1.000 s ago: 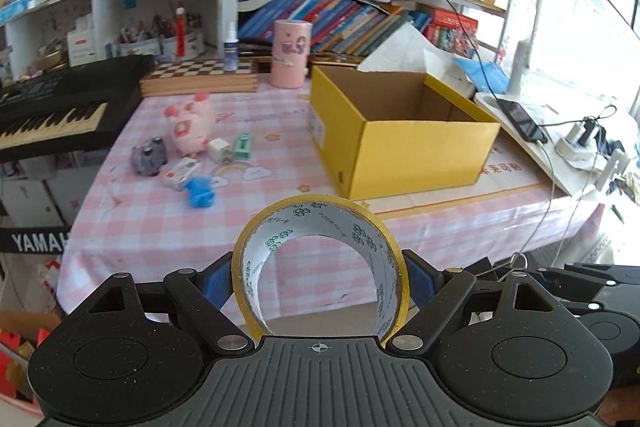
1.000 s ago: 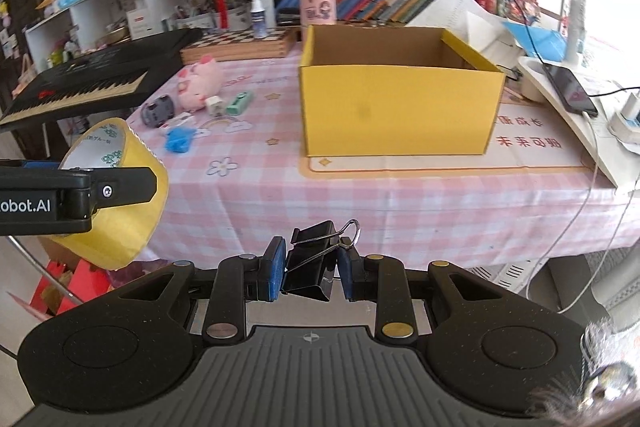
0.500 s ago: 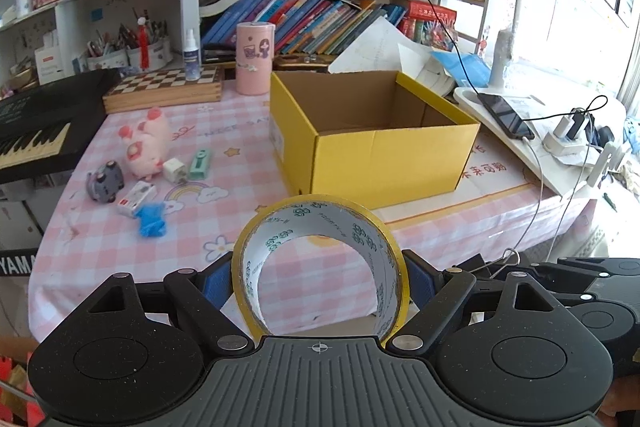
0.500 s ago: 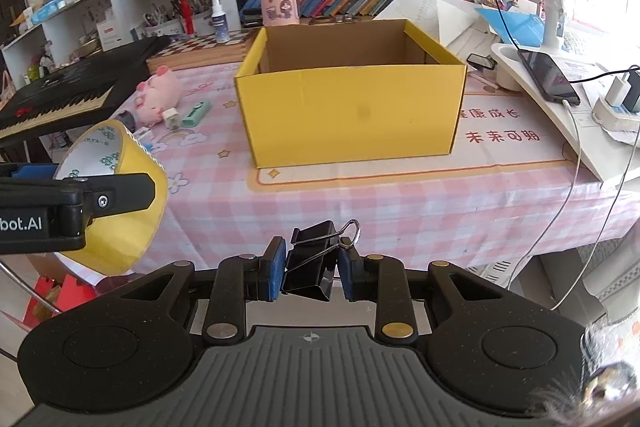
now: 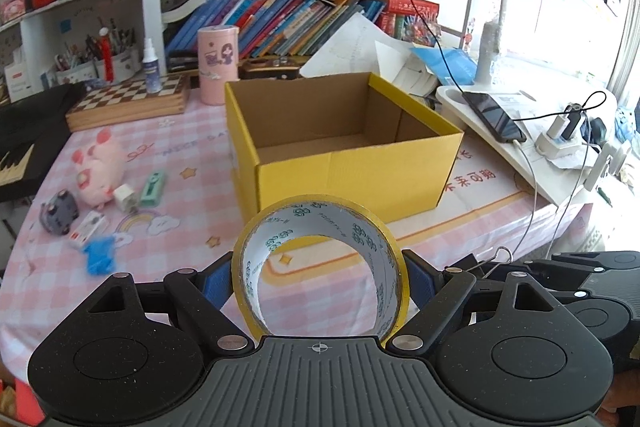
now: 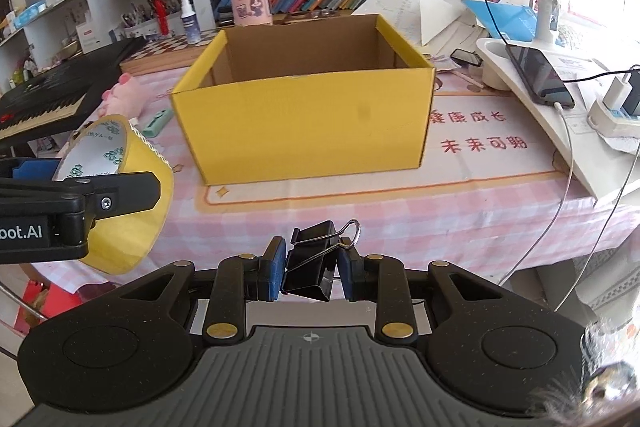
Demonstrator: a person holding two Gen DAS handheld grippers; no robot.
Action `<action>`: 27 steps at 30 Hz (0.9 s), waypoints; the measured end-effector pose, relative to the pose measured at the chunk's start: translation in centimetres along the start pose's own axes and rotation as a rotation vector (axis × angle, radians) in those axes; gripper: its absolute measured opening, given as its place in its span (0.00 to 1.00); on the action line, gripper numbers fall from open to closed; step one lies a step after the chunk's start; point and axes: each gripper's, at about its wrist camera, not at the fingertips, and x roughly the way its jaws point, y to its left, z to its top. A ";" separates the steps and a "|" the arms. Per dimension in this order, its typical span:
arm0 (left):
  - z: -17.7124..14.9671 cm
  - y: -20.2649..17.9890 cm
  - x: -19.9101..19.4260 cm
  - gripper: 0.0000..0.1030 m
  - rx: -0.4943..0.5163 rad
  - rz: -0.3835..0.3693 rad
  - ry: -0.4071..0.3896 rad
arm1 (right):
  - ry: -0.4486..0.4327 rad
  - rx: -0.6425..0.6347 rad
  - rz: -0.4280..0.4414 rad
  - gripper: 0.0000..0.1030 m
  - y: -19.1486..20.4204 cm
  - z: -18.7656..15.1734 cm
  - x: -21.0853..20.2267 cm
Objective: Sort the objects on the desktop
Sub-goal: 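Carry the tape roll and binder clip over the yellow cardboard box with both tools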
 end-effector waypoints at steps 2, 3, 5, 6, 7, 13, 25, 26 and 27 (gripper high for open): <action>0.6 -0.5 0.4 0.83 0.008 0.005 -0.013 | -0.013 -0.015 0.003 0.25 -0.5 0.4 0.1; 0.9 -0.7 0.6 0.83 0.011 0.009 -0.020 | -0.021 -0.020 0.004 0.25 -0.8 0.7 0.2; 1.7 -1.2 1.0 0.83 0.020 0.016 -0.034 | -0.041 -0.019 0.007 0.25 -1.5 1.5 0.3; 2.0 -1.4 1.1 0.83 0.024 0.019 -0.041 | -0.053 -0.018 0.007 0.25 -1.9 2.0 0.2; 2.5 -1.7 1.3 0.83 0.028 0.021 -0.050 | -0.067 -0.019 0.008 0.25 -2.4 2.5 0.2; 4.8 -2.9 2.3 0.83 0.032 0.050 -0.094 | -0.139 -0.021 0.037 0.25 -4.6 6.2 0.4; 8.6 -4.3 5.3 0.83 0.032 0.124 -0.141 | -0.224 -0.117 0.128 0.25 -7.2 12.5 2.4; 8.8 -4.4 5.6 0.83 0.031 0.129 -0.139 | -0.226 -0.129 0.134 0.25 -7.4 13.0 2.7; 9.0 -4.4 6.0 0.83 0.031 0.134 -0.137 | -0.226 -0.138 0.141 0.25 -7.6 13.6 3.0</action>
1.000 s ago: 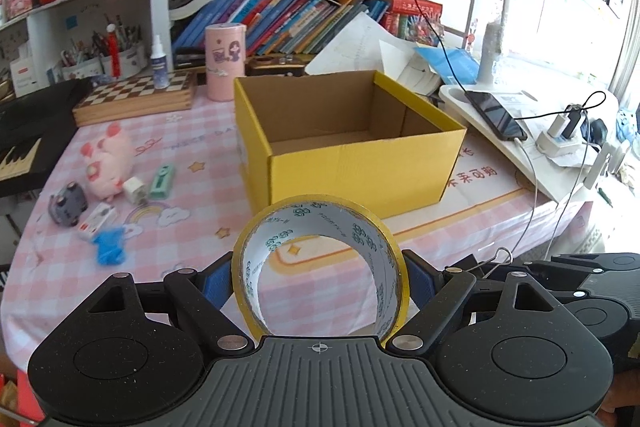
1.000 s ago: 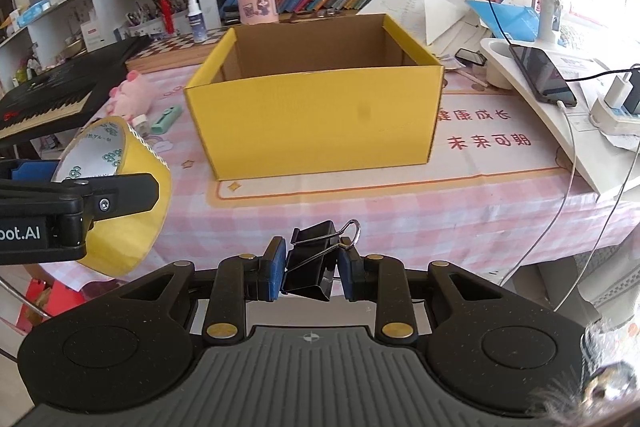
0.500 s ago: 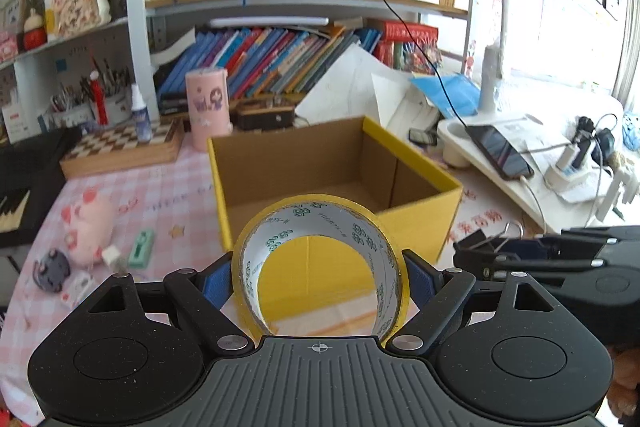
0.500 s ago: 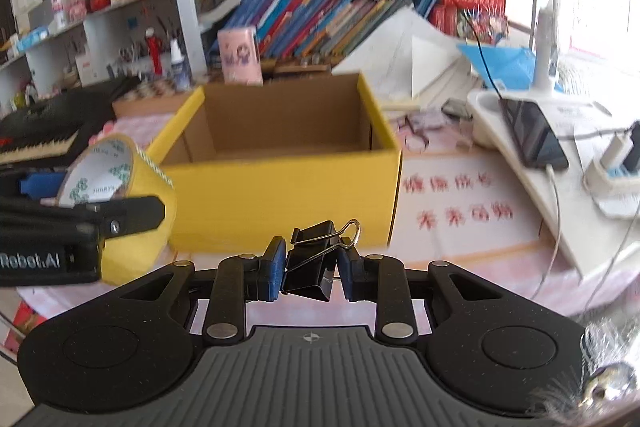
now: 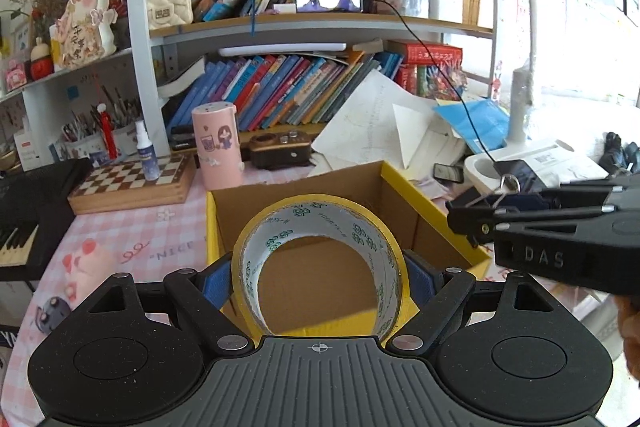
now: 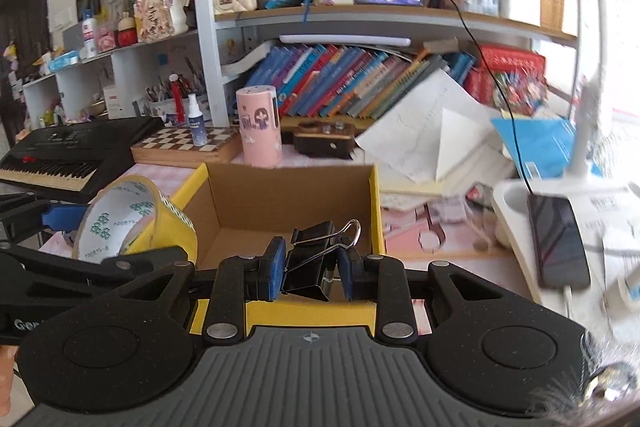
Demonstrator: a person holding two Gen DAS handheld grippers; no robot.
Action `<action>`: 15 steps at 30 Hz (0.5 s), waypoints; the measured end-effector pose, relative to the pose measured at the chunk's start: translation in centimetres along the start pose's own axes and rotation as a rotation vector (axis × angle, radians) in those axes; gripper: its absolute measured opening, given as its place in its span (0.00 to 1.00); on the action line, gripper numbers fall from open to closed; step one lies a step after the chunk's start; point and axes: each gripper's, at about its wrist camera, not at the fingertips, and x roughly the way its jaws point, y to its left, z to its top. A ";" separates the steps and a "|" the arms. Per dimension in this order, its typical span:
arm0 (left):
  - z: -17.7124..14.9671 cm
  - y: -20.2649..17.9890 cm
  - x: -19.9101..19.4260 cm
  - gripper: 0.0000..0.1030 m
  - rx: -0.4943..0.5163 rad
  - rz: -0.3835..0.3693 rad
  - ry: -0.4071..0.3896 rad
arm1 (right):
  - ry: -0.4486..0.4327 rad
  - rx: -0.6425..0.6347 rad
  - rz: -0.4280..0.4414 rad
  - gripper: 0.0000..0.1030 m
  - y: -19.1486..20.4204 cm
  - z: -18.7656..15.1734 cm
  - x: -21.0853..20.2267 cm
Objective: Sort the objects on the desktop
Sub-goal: 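Carry the tape roll and binder clip over the yellow cardboard box with both tools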
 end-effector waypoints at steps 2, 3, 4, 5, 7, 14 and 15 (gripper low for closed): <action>0.4 -0.1 0.9 0.83 0.001 0.012 0.010 | 0.005 -0.008 0.016 0.25 -0.6 0.7 0.9; 0.5 -0.2 1.4 0.83 0.000 0.015 0.015 | 0.009 -0.010 0.024 0.25 -0.9 1.1 1.4; 0.7 -0.2 1.8 0.83 0.000 0.019 0.020 | 0.015 -0.013 0.031 0.25 -1.1 1.4 2.0; 0.8 -0.3 2.2 0.83 0.001 0.025 0.024 | 0.023 -0.018 0.040 0.25 -1.4 1.7 2.5; 1.0 -0.3 3.0 0.83 0.004 0.037 0.031 | 0.036 -0.027 0.055 0.25 -1.7 2.2 3.7; 1.8 0.1 5.5 0.83 -0.007 0.073 0.063 | 0.044 -0.051 0.077 0.25 -2.3 4.0 7.4; 1.9 0.1 5.8 0.83 -0.004 0.075 0.067 | 0.043 -0.054 0.078 0.25 -2.3 4.3 7.9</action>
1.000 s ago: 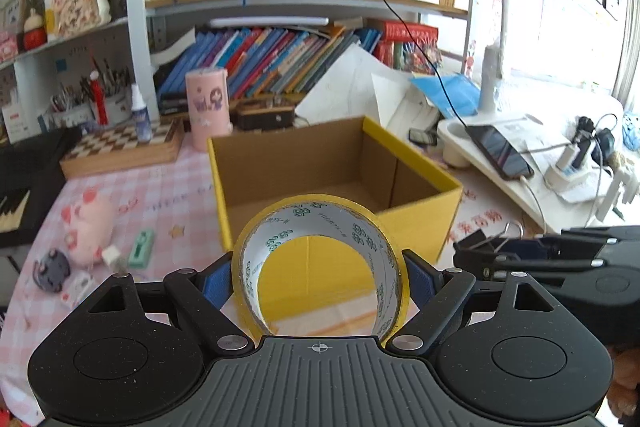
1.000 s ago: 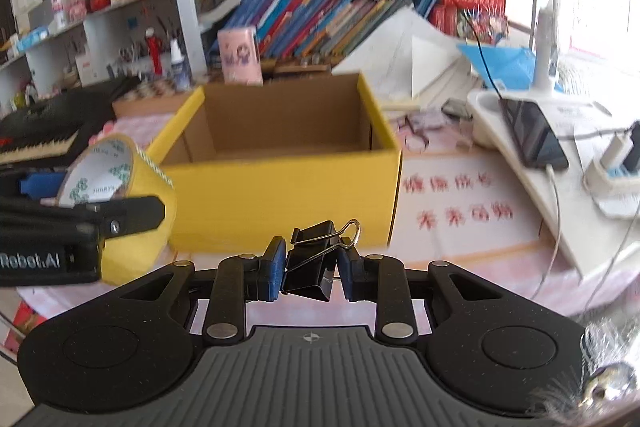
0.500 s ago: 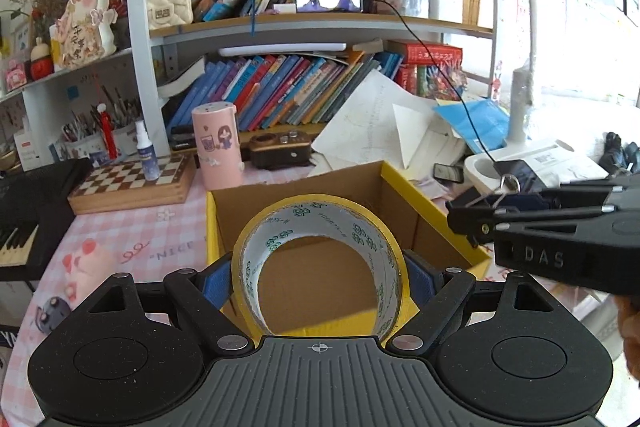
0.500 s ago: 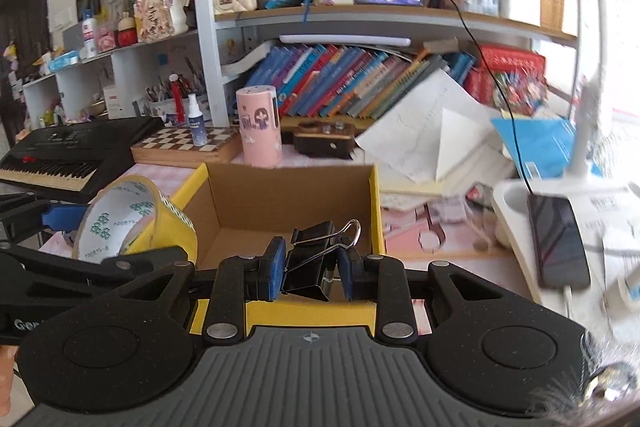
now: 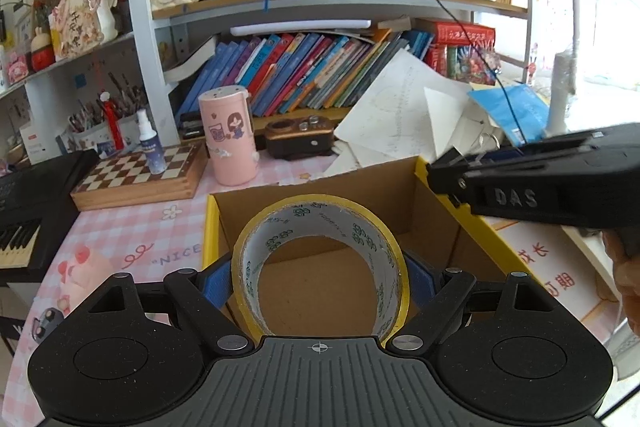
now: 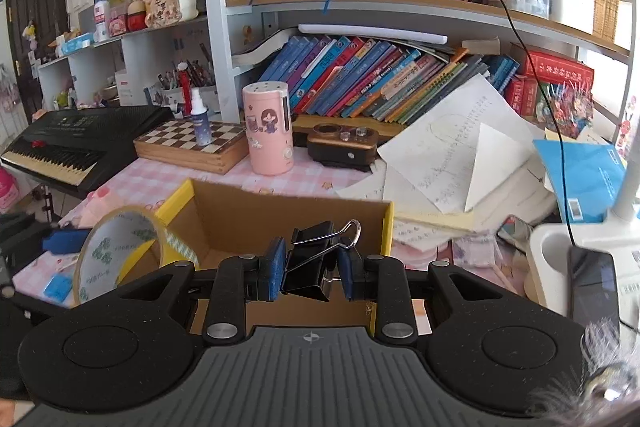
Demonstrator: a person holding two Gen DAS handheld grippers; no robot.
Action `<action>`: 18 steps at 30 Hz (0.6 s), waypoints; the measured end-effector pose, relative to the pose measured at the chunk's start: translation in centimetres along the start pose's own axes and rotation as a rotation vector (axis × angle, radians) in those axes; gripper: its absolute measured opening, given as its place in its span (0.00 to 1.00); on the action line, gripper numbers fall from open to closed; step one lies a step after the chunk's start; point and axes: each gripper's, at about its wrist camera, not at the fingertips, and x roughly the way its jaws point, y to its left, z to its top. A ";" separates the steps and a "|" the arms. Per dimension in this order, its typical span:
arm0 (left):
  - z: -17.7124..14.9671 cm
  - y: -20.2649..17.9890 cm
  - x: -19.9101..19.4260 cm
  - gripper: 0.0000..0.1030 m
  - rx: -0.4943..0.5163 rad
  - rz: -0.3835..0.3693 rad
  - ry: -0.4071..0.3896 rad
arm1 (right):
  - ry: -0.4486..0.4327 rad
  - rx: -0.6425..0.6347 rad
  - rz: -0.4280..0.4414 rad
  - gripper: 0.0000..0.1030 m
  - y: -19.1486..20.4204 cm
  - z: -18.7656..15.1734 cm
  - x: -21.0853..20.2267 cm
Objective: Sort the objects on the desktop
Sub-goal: 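Carry the tape roll and binder clip over the yellow cardboard box with both tools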
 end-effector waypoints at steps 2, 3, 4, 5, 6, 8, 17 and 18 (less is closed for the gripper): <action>0.1 -0.1 0.6 0.83 0.006 -0.001 0.014 | 0.005 -0.005 0.007 0.25 -0.2 0.5 1.1; 0.1 -0.1 1.0 0.83 0.008 -0.002 0.023 | 0.013 -0.005 0.009 0.25 -0.3 0.7 1.6; 0.2 -0.1 1.4 0.83 0.011 -0.001 0.033 | 0.024 -0.006 0.014 0.25 -0.4 0.9 2.3; 0.2 -0.1 1.8 0.83 0.011 0.000 0.044 | 0.035 -0.008 0.016 0.25 -0.5 1.1 2.9; 0.1 -0.1 2.2 0.83 0.011 -0.001 0.053 | 0.049 -0.011 0.021 0.25 -0.6 1.3 3.6; 0.0 -0.1 3.1 0.83 0.007 -0.003 0.078 | 0.085 -0.023 0.036 0.25 -0.6 1.5 5.0; -1.4 -0.6 5.7 0.83 0.019 -0.024 0.183 | 0.211 -0.107 0.067 0.25 -0.2 1.2 10.4; -1.5 -0.6 5.9 0.83 0.019 -0.025 0.189 | 0.226 -0.122 0.071 0.25 0.0 1.1 11.0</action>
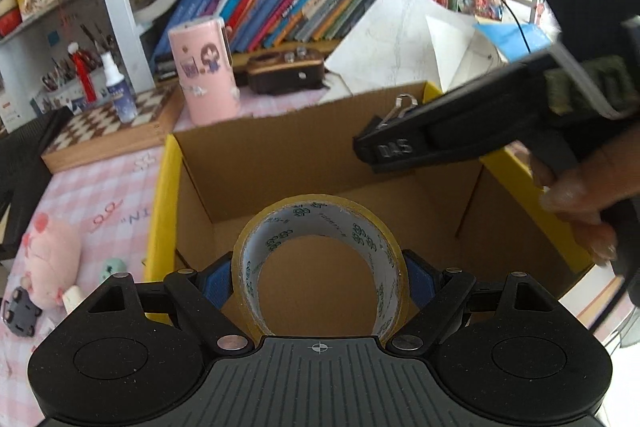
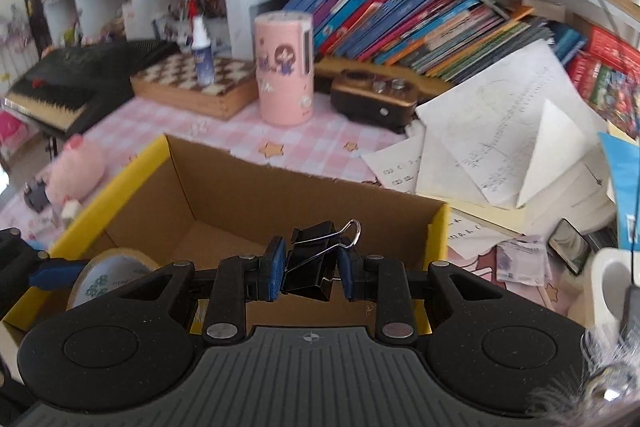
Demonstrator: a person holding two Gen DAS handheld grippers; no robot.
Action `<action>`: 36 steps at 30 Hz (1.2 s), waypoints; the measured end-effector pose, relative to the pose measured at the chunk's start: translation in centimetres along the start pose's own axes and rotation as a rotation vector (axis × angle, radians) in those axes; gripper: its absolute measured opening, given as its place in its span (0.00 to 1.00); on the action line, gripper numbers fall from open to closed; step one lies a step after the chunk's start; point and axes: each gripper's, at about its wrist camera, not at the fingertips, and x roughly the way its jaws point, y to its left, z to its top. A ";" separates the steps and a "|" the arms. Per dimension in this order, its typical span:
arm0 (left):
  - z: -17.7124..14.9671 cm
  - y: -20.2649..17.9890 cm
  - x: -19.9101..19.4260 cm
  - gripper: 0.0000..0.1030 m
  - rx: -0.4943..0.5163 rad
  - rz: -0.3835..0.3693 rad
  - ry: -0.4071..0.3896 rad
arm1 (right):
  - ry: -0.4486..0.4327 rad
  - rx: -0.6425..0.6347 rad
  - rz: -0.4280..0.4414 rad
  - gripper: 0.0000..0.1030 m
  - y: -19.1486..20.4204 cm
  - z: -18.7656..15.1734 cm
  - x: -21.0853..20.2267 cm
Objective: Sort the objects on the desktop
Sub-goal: 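Carry the tape roll and binder clip over the yellow cardboard box with both tools, then open the right tool to drop the clip into the box while the left tool releases the tape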
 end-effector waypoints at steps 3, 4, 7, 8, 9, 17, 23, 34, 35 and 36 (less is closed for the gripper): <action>-0.1 0.0 0.3 0.83 0.002 -0.005 0.016 | 0.043 -0.030 0.003 0.25 0.3 0.0 1.3; -0.1 0.0 0.4 0.83 0.003 -0.006 0.018 | 0.057 -0.035 0.001 0.25 0.4 -0.1 1.7; -0.2 0.0 0.7 0.84 0.000 -0.012 0.028 | 0.092 -0.035 -0.008 0.25 0.6 -0.2 2.6; -0.2 -0.1 0.8 0.84 0.001 -0.015 0.037 | 0.100 -0.038 -0.009 0.25 0.7 -0.2 2.9; -0.2 -0.1 1.0 0.84 0.000 -0.021 0.044 | 0.110 -0.044 -0.011 0.25 0.9 -0.2 3.1; -0.3 0.0 1.6 0.84 -0.018 -0.045 0.076 | 0.202 -0.022 -0.005 0.25 0.7 -0.3 4.3; -0.3 0.1 1.8 0.84 -0.033 -0.057 0.090 | 0.245 -0.009 -0.026 0.25 0.6 -0.6 4.8; -0.8 -0.3 2.0 0.84 -0.061 -0.102 0.114 | 0.252 -0.020 -0.039 0.25 0.3 -1.6 4.0; -0.8 -0.4 2.1 0.84 -0.063 -0.108 0.116 | 0.255 -0.023 -0.038 0.25 0.3 -1.7 3.9; -0.8 -0.5 2.1 0.84 -0.062 -0.109 0.117 | 0.257 -0.025 -0.039 0.25 0.2 -1.7 3.9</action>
